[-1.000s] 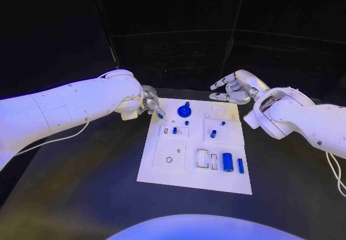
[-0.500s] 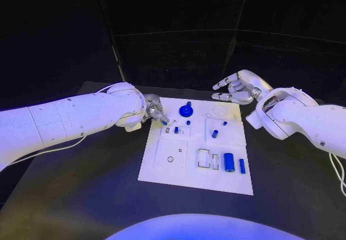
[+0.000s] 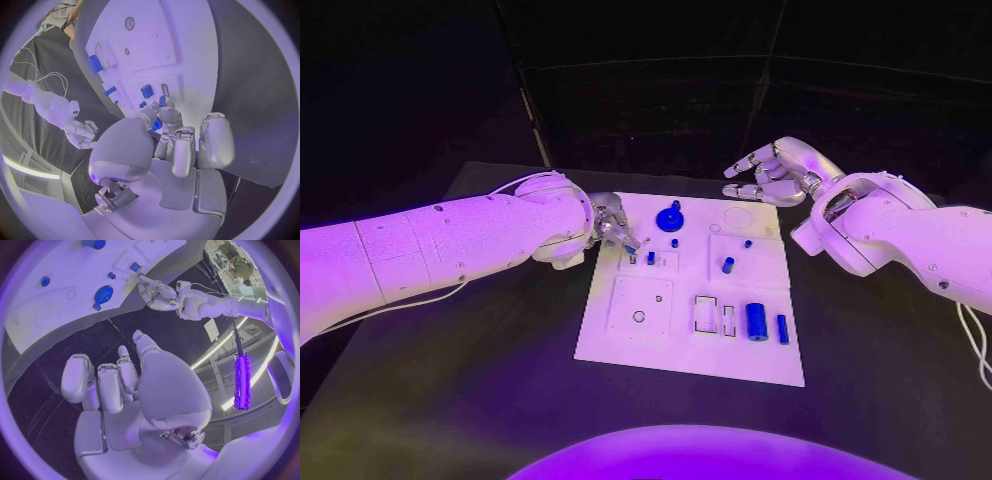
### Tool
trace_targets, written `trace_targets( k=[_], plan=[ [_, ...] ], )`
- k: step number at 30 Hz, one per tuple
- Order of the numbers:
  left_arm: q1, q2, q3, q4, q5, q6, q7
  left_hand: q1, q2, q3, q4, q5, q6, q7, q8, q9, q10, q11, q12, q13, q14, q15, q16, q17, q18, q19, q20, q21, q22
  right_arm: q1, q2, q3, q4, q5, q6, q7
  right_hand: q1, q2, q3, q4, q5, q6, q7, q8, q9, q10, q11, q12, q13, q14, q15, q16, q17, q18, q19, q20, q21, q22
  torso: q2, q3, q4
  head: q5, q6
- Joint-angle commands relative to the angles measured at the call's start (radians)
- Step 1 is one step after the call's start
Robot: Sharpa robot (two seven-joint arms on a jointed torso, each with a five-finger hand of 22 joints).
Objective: Assemble the parts on the task board
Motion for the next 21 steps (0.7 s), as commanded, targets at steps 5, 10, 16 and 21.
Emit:
trace_targets(
  k=[5,10,16,21],
  plan=[
    [-0.003,0.005,0.0,-0.006,-0.029,0.024,-0.028,0.003,0.011,0.062,-0.058,0.005,0.001,-0.009,0.006,0.055,0.003,-0.003,-0.004,-0.001,0.106,-0.008,0.003,0.263,0.005,0.006,-0.005,0.002,0.0,0.002,0.0,0.001,0.002,0.002,0.006,0.001,0.0,0.003,-0.005,0.003,0.004,0.0,0.002,0.002,-0.001,-0.006,-0.001,-0.001,0.001,0.051,-0.005,-0.003,0.017,0.006,-0.004,0.002,-0.004,-0.001,0.0,-0.0002,-0.0004,0.0,0.0],
    [-0.006,0.013,-0.001,-0.011,-0.031,0.033,-0.033,0.003,0.011,0.062,-0.058,0.005,0.001,-0.009,0.006,0.055,0.003,-0.003,-0.004,-0.001,0.106,-0.008,0.003,0.263,0.005,0.006,-0.005,0.002,0.0,0.002,0.001,0.001,0.002,0.002,0.006,0.002,0.0,0.003,-0.005,0.003,0.004,0.0,0.002,0.002,-0.001,-0.006,-0.001,-0.001,0.001,0.051,-0.005,-0.003,0.017,0.006,-0.004,0.002,-0.004,-0.001,0.0,-0.0003,0.0007,-0.001,0.0],
    [-0.007,0.017,-0.001,-0.012,-0.031,0.038,-0.034,-0.003,0.01,0.068,-0.057,0.005,0.001,-0.009,0.008,0.057,0.005,-0.003,-0.002,0.001,0.106,-0.009,0.003,0.263,0.005,0.006,-0.005,0.001,0.0,0.002,0.002,0.001,0.002,0.002,0.006,0.002,0.0,0.003,-0.005,0.003,0.004,0.0,0.002,0.002,-0.001,-0.006,-0.001,-0.001,0.001,0.051,-0.005,-0.003,0.017,0.006,-0.004,0.002,-0.004,-0.001,0.001,0.0,-0.0002,-0.002,-0.002],
    [-0.008,0.017,-0.001,-0.012,-0.031,0.042,-0.034,-0.004,0.01,0.069,-0.057,0.005,0.001,-0.009,0.009,0.058,0.008,-0.003,0.004,0.009,0.106,-0.009,0.003,0.263,0.005,0.006,-0.005,0.001,-0.001,0.002,0.002,0.001,0.001,0.002,0.006,0.002,0.0,0.003,-0.005,0.003,0.004,0.0,0.002,0.002,-0.001,-0.006,-0.001,-0.001,0.001,0.051,-0.005,-0.003,0.017,0.006,-0.004,0.002,-0.004,-0.001,0.0,-0.0002,0.0004,-0.003,-0.004]
  ],
)
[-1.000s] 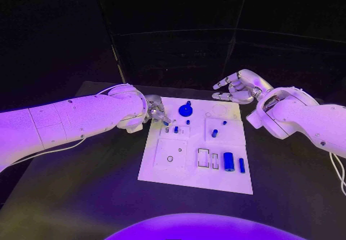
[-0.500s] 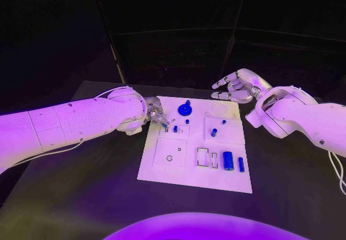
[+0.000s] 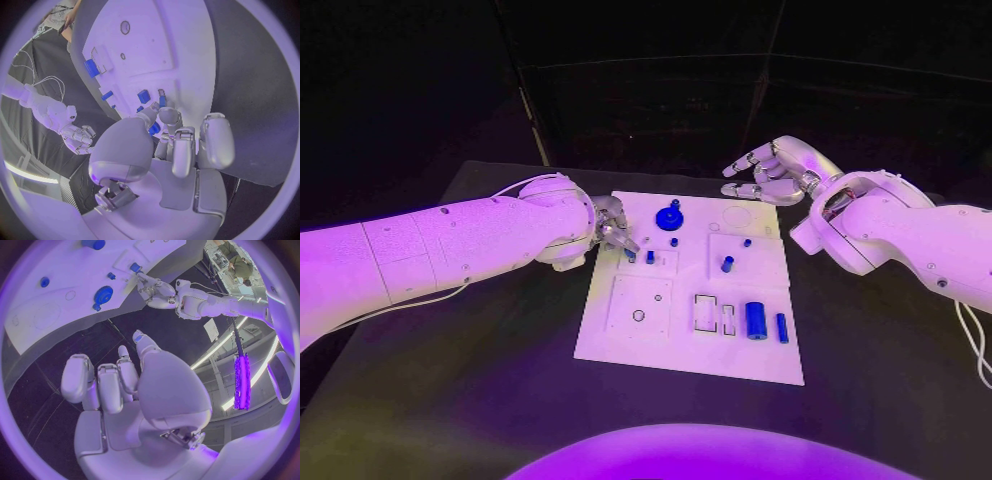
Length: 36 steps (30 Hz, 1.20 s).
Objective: Assemble the parts on the task board
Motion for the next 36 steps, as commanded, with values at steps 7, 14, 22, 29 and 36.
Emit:
trace_targets(
  k=[7,14,22,29,36],
  plan=[
    [0.0,0.001,0.0,0.0,-0.01,0.035,-0.015,-0.002,0.005,0.065,-0.059,0.007,-0.001,-0.008,0.007,0.058,0.006,-0.002,0.005,0.002,0.106,-0.009,0.003,0.263,0.005,0.003,-0.002,0.001,0.0,0.002,0.001,0.001,0.002,0.002,0.004,0.003,0.0,0.003,-0.005,0.003,0.004,0.0,0.002,0.002,-0.001,-0.006,-0.001,-0.001,0.001,0.051,-0.005,-0.003,0.017,0.006,-0.004,0.002,-0.004,-0.001,0.0,0.0001,0.0009,-0.001,-0.002],
    [0.0,0.003,-0.001,0.0,-0.01,0.057,-0.022,-0.003,0.004,0.066,-0.059,0.007,0.0,-0.008,0.008,0.059,0.006,-0.002,0.004,0.001,0.106,-0.009,0.003,0.263,0.005,0.002,-0.002,0.0,-0.001,0.002,0.001,0.001,0.001,0.002,0.004,0.003,0.0,0.003,-0.005,0.003,0.004,0.0,0.002,0.002,-0.001,-0.006,-0.001,-0.001,0.001,0.051,-0.005,-0.003,0.017,0.006,-0.004,0.002,-0.004,-0.001,0.0,0.0003,0.0007,0.0,-0.004],
    [0.0,0.007,-0.001,0.004,-0.01,0.071,-0.023,-0.004,0.003,0.068,-0.059,0.007,0.0,-0.008,0.009,0.059,0.006,-0.002,0.006,0.003,0.106,-0.009,0.003,0.263,0.005,0.002,-0.002,0.0,-0.001,0.002,0.001,0.001,0.001,0.002,0.005,0.003,0.0,0.003,-0.005,0.003,0.004,0.0,0.002,0.002,-0.001,-0.006,-0.001,-0.001,0.001,0.051,-0.005,-0.003,0.017,0.006,-0.004,0.002,-0.004,-0.001,0.0,0.0,0.0005,-0.001,-0.006],
    [0.0,0.007,-0.002,0.004,-0.01,0.085,-0.025,-0.006,0.001,0.07,-0.06,0.007,0.001,-0.009,0.01,0.06,0.006,-0.002,0.005,0.001,0.106,-0.009,0.003,0.263,0.005,0.002,-0.002,0.0,-0.001,0.002,0.001,0.001,0.001,0.002,0.005,0.003,0.0,0.003,-0.005,0.003,0.004,0.0,0.002,0.002,-0.001,-0.006,-0.001,-0.001,0.001,0.051,-0.005,-0.003,0.017,0.006,-0.004,0.002,-0.004,-0.001,0.0,0.0003,0.0013,-0.002,-0.007],
    [0.0,0.007,-0.002,0.002,-0.01,0.097,-0.027,-0.007,0.0,0.072,-0.061,0.007,0.001,-0.009,0.011,0.061,0.006,-0.002,0.006,0.002,0.106,-0.009,0.003,0.263,0.005,0.002,-0.002,0.0,-0.001,0.002,0.002,0.001,0.001,0.002,0.005,0.004,0.0,0.003,-0.005,0.003,0.004,0.0,0.002,0.002,-0.001,-0.006,-0.001,-0.001,0.001,0.051,-0.005,-0.003,0.017,0.006,-0.004,0.002,-0.004,-0.001,0.0,0.0,0.0006,-0.001,-0.009]
  ],
)
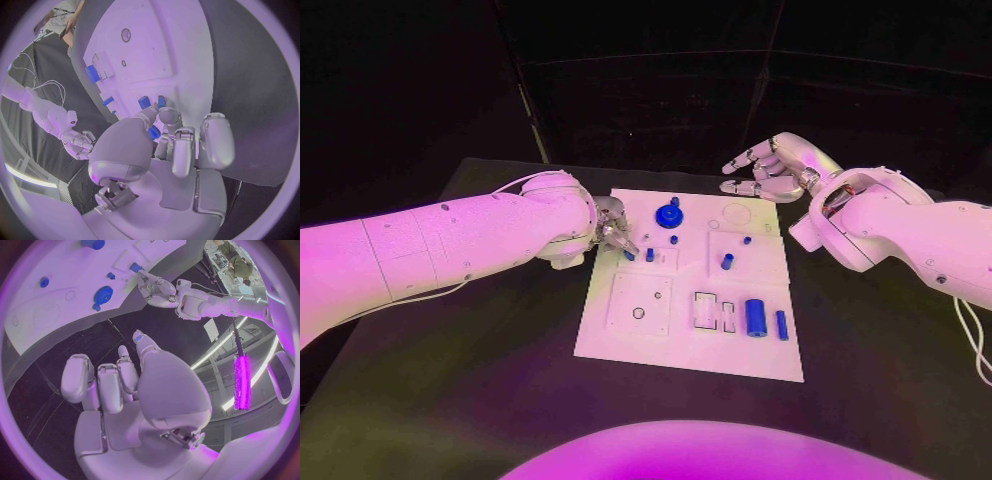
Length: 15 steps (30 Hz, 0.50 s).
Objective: Assemble the parts on the task board
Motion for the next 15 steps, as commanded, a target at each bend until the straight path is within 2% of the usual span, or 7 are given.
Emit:
trace_targets(
  k=[1,4,9,12,15],
  plan=[
    [-0.002,0.002,-0.002,0.0,-0.005,0.037,-0.016,0.003,0.01,0.062,-0.057,0.004,0.0,-0.009,0.003,0.031,0.003,-0.003,0.006,0.001,0.106,-0.009,0.003,0.263,0.005,0.002,-0.002,0.0,-0.001,0.002,0.001,0.001,0.001,0.001,0.003,0.005,0.0,0.003,-0.005,0.003,0.004,0.0,0.002,0.002,-0.001,-0.005,-0.001,-0.001,0.001,0.051,-0.005,-0.003,0.017,0.006,-0.004,0.002,-0.004,-0.001,0.0,-0.0003,-0.0004,0.0,-0.001],
    [-0.002,0.003,-0.002,-0.002,-0.005,0.035,-0.016,0.003,0.01,0.062,-0.057,0.004,0.0,-0.009,0.003,0.031,0.003,-0.003,0.006,0.001,0.106,-0.009,0.003,0.263,0.005,0.002,-0.002,0.0,-0.001,0.002,0.002,0.001,0.001,0.001,0.001,0.006,0.0,0.003,-0.005,0.003,0.004,0.0,0.002,0.002,-0.001,-0.005,-0.001,-0.001,0.001,0.051,-0.005,-0.003,0.017,0.006,-0.004,0.002,-0.004,-0.001,0.0,0.0001,-0.0006,-0.001,-0.002],
    [-0.002,0.007,-0.002,-0.005,-0.005,0.032,-0.016,-0.013,-0.004,0.063,-0.054,0.004,0.003,-0.01,0.009,0.035,0.004,-0.003,0.007,0.001,0.106,-0.009,0.003,0.263,0.005,0.001,-0.003,-0.002,-0.002,0.002,0.003,0.001,0.0,0.001,0.0,0.008,0.0,0.004,-0.005,0.004,0.004,0.0,0.002,0.003,-0.001,-0.005,-0.001,-0.001,0.001,0.051,-0.005,-0.003,0.017,0.006,-0.003,0.002,-0.004,-0.001,0.0,0.0001,-0.0002,-0.001,-0.003],
    [-0.002,0.009,-0.002,-0.007,-0.005,0.033,-0.015,-0.042,-0.031,0.042,-0.044,0.003,0.009,-0.011,0.014,0.038,0.005,-0.003,0.009,0.003,0.106,-0.009,0.003,0.263,0.005,0.002,-0.003,-0.002,-0.001,0.002,0.003,0.001,0.0,0.001,-0.001,0.008,-0.001,0.004,-0.006,0.005,0.004,0.0,0.002,0.003,-0.001,-0.005,-0.001,-0.001,0.001,0.051,-0.005,-0.003,0.017,0.006,-0.003,0.002,-0.005,-0.001,0.0,0.0002,-0.0002,-0.001,-0.003],
    [-0.002,0.011,-0.002,-0.01,-0.005,0.036,-0.015,-0.072,-0.044,0.02,-0.026,0.004,0.016,-0.013,0.019,0.04,0.007,-0.004,0.012,0.004,0.106,-0.01,0.003,0.263,0.005,0.003,-0.004,0.0,0.001,0.002,0.003,0.001,0.0,0.001,-0.002,0.008,-0.003,0.004,-0.007,0.006,0.003,0.0,0.002,0.003,-0.001,-0.005,-0.001,-0.001,0.001,0.052,-0.005,-0.003,0.018,0.006,-0.003,0.002,-0.005,-0.001,0.0,0.0002,-0.0006,-0.001,-0.003]
  ],
)
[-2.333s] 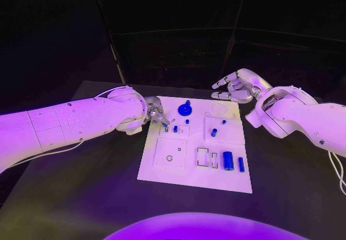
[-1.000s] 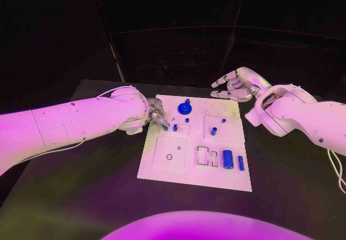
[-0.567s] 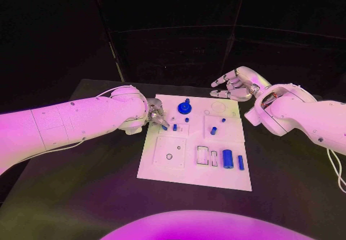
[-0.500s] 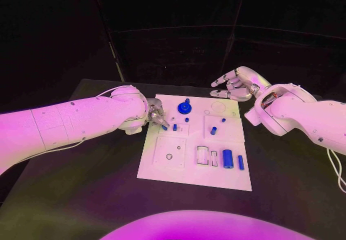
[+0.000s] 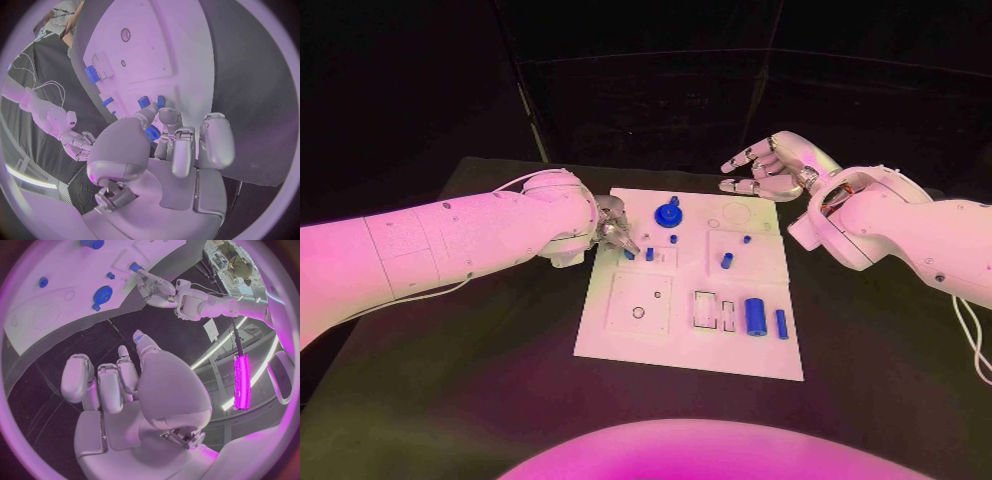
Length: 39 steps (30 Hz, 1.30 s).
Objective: Assemble the parts on the task board
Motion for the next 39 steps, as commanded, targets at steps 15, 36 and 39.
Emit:
trace_targets(
  k=[15,36,39],
  plan=[
    [-0.002,0.013,-0.002,-0.018,-0.003,0.024,-0.037,-0.088,-0.021,-0.11,0.069,0.004,0.027,-0.013,0.017,0.005,0.008,-0.009,0.013,0.006,0.103,-0.01,0.003,0.263,0.004,0.005,-0.007,0.001,0.008,0.002,0.0,0.001,0.005,0.001,-0.003,0.006,-0.013,0.008,-0.015,0.017,-0.03,0.0,0.001,0.005,0.0,-0.002,-0.001,0.004,0.005,0.054,-0.005,-0.001,0.023,0.005,0.002,0.002,-0.003,0.004,0.0,0.0009,-0.0016,-0.007,0.0],
    [-0.002,0.017,-0.002,-0.03,-0.003,-0.002,-0.03,-0.123,-0.026,-0.261,0.138,0.004,0.025,-0.012,0.022,0.008,0.005,-0.008,0.016,0.006,0.103,-0.01,0.003,0.263,0.003,0.006,-0.007,0.0,0.011,0.002,-0.003,0.001,0.006,0.001,-0.004,0.006,-0.022,0.008,-0.025,0.026,-0.039,-0.002,0.001,0.006,0.0,-0.004,-0.001,0.001,0.002,0.053,-0.005,-0.003,0.021,0.006,0.001,0.002,-0.005,0.002,0.0,-0.0009,-0.0001,-0.011,0.002],
    [-0.002,0.009,-0.002,-0.024,0.01,-0.039,-0.011,-0.127,-0.025,-0.283,0.151,0.004,0.022,-0.012,0.022,0.008,0.0,-0.008,0.009,-0.002,0.103,-0.01,0.003,0.263,0.005,0.003,-0.007,-0.007,0.004,0.002,-0.002,0.001,0.004,0.001,-0.003,0.007,-0.027,0.007,-0.03,0.031,-0.039,-0.002,0.001,0.007,0.0,-0.004,-0.001,0.001,0.002,0.053,-0.005,-0.003,0.021,0.006,0.001,0.002,-0.006,0.001,-0.001,-0.0013,-0.0005,-0.01,0.001]
  ],
)
